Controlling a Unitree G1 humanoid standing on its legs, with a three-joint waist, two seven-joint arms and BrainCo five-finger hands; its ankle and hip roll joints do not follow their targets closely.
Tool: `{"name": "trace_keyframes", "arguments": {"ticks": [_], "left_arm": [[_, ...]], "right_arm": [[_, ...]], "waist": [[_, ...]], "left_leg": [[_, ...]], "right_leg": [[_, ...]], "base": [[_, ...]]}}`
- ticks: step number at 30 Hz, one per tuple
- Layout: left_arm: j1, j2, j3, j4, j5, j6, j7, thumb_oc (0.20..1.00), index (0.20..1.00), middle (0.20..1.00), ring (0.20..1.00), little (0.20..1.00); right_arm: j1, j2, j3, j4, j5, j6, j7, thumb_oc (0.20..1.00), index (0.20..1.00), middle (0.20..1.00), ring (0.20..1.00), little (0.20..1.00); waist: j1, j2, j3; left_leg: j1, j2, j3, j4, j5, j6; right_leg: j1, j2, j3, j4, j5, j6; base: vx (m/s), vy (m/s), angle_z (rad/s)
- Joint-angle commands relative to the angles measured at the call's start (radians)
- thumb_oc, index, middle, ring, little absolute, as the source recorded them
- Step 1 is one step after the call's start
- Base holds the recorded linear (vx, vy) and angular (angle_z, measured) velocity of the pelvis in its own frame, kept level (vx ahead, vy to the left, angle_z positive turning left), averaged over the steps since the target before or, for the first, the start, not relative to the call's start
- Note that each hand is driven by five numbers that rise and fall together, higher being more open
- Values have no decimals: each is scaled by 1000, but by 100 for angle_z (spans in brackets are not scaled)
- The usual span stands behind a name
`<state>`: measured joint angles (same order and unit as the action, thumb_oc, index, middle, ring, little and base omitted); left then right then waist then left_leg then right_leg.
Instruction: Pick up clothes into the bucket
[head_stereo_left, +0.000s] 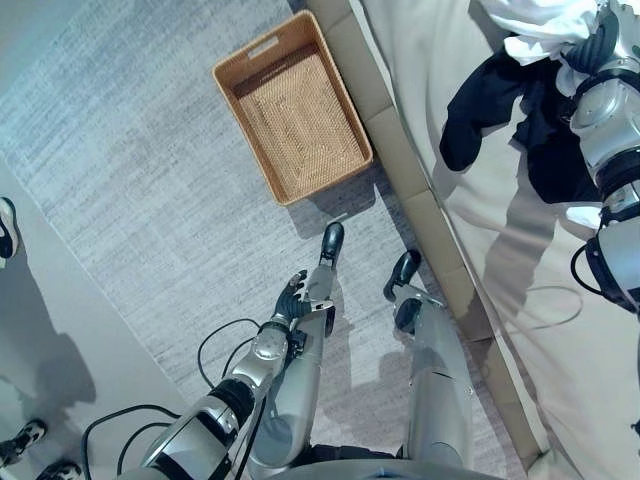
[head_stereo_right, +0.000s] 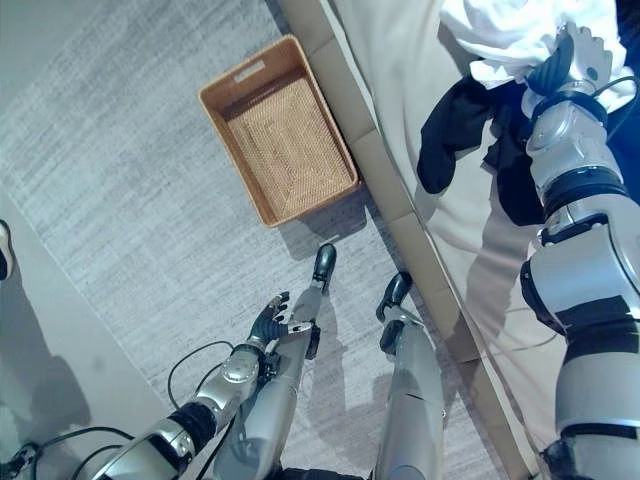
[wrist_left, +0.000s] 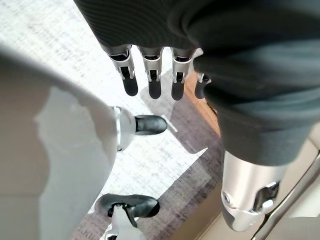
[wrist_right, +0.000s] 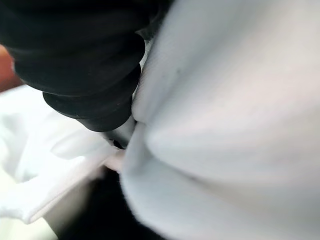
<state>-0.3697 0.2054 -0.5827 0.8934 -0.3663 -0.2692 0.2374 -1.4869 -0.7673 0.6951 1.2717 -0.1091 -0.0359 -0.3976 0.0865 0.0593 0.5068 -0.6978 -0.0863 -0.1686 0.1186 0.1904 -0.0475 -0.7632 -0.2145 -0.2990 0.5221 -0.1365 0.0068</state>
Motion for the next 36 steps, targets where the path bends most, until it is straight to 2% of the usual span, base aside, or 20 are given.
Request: {"name": "trace_keyframes", "arguments": {"ticks": [1,2,3,5,6,7,8,12,13,16,17,18,21,28,31,32,34,36], "left_arm": [[21,42,54,17,19,-17,10,1000,1000,1000,1000,1000],[42,60,74,24,21,-17,6,1000,1000,1000,1000,1000],[43,60,74,24,22,-17,6,1000,1000,1000,1000,1000],[72,87,107,21,27,-17,-3,1000,1000,1000,1000,1000],[73,88,106,21,27,-17,-3,1000,1000,1000,1000,1000],[93,107,127,9,31,-21,-8,1000,1000,1000,1000,1000],[94,108,127,8,32,-20,-8,1000,1000,1000,1000,1000],[155,150,161,-69,62,-28,-20,1000,1000,1000,1000,1000],[155,151,160,-70,62,-28,-20,1000,1000,1000,1000,1000],[209,205,209,-231,92,-47,-30,1000,1000,1000,1000,1000],[210,207,209,-232,92,-46,-29,1000,1000,1000,1000,1000],[222,224,237,-309,86,-56,-38,1000,1000,1000,1000,1000],[230,254,258,-425,76,-68,-50,1000,1000,1000,1000,1000],[175,388,346,-862,21,-68,-94,1000,1000,1000,1000,1000],[89,433,356,-1002,-28,-56,-126,1000,1000,1000,1000,1000],[89,435,353,-1005,-28,-54,-126,1000,1000,1000,1000,1000],[36,443,325,-1073,-65,-40,-160,1000,1000,1000,1000,1000],[2,448,294,-1082,-75,-37,-173,1000,1000,1000,1000,1000]], "right_arm": [[-113,-82,72,-81,48,-54,-70,200,200,200,200,200],[-134,-96,83,-137,57,-60,-62,200,200,200,200,200],[-133,-96,82,-138,57,-59,-63,200,200,200,200,200],[-143,-120,63,-201,87,-73,-71,200,200,200,200,200],[-142,-120,62,-202,87,-73,-71,200,200,200,200,200],[-141,-135,41,-240,104,-82,-82,200,200,200,200,200],[-140,-135,39,-241,103,-82,-82,200,200,200,200,200],[-79,-188,-32,-407,97,-100,-113,200,200,200,200,200],[-75,-189,-35,-409,96,-99,-113,200,200,200,200,200],[52,-263,-142,-594,55,-115,-142,200,200,200,200,200],[57,-264,-147,-596,54,-114,-142,200,200,200,200,200],[103,-293,-173,-654,36,-118,-130,200,200,200,200,200],[166,-309,-215,-711,28,-120,-121,200,200,200,200,200],[413,-339,-316,-879,53,-130,-12,200,200,200,200,200],[613,-366,-366,-973,149,-138,127,200,200,200,200,200],[628,-367,-379,-979,150,-137,130,200,200,200,200,200],[763,-396,-413,-1066,224,-138,235,200,200,200,200,200],[809,-403,-436,-1086,248,-139,258,200,200,200,200,200]], "waist": [[-34,-66,13],[-43,-88,13],[-42,-89,13],[-52,-118,13],[-52,-119,13],[-59,-133,5],[-58,-133,7],[-78,-151,-68],[-78,-152,-70],[-93,-156,-157],[-93,-158,-158],[-100,-155,-195],[-107,-153,-226],[-135,-153,-323],[-151,-159,-373],[-148,-162,-374],[-154,-164,-400],[-150,-166,-406]], "left_leg": [[75,15,27,64,-111,5],[122,23,43,65,-122,5],[124,23,44,64,-122,5],[215,35,64,64,-141,6],[217,36,64,63,-140,6],[268,42,82,60,-152,6],[271,43,82,60,-152,6],[360,61,114,29,-169,7],[359,60,114,26,-163,8],[456,73,149,-23,-176,7],[454,72,149,-26,-171,8],[484,74,158,-43,-171,7],[521,78,166,-60,-177,5],[614,89,189,-107,-181,3],[659,99,209,-144,-178,-2],[661,99,209,-146,-177,-2],[684,104,214,-155,-179,-4],[696,106,216,-160,-179,-5]], "right_leg": [[134,-11,61,-171,132,106],[180,-2,69,-191,141,108],[181,-1,69,-192,142,108],[278,15,83,-232,153,112],[280,15,83,-234,154,112],[332,25,88,-257,160,115],[335,26,88,-258,161,115],[422,48,104,-332,178,123],[421,47,104,-336,184,123],[518,66,112,-409,190,133],[517,65,111,-413,196,133],[547,70,112,-435,195,134],[578,78,114,-448,188,137],[658,92,122,-487,184,137],[698,102,124,-522,188,141],[700,102,124,-525,189,141],[729,105,126,-547,192,142],[741,106,124,-557,194,143]], "base": [[-42,33,-8],[-30,25,-14],[-18,36,-17],[3,34,-28],[6,41,-38],[3,21,-36],[30,40,-31],[65,32,-30],[74,26,-33],[101,18,-25],[103,16,-20],[55,9,-15],[74,6,-15],[83,-8,-5],[79,-23,-6],[80,-21,-6],[74,-20,-11],[60,-7,-6]]}}
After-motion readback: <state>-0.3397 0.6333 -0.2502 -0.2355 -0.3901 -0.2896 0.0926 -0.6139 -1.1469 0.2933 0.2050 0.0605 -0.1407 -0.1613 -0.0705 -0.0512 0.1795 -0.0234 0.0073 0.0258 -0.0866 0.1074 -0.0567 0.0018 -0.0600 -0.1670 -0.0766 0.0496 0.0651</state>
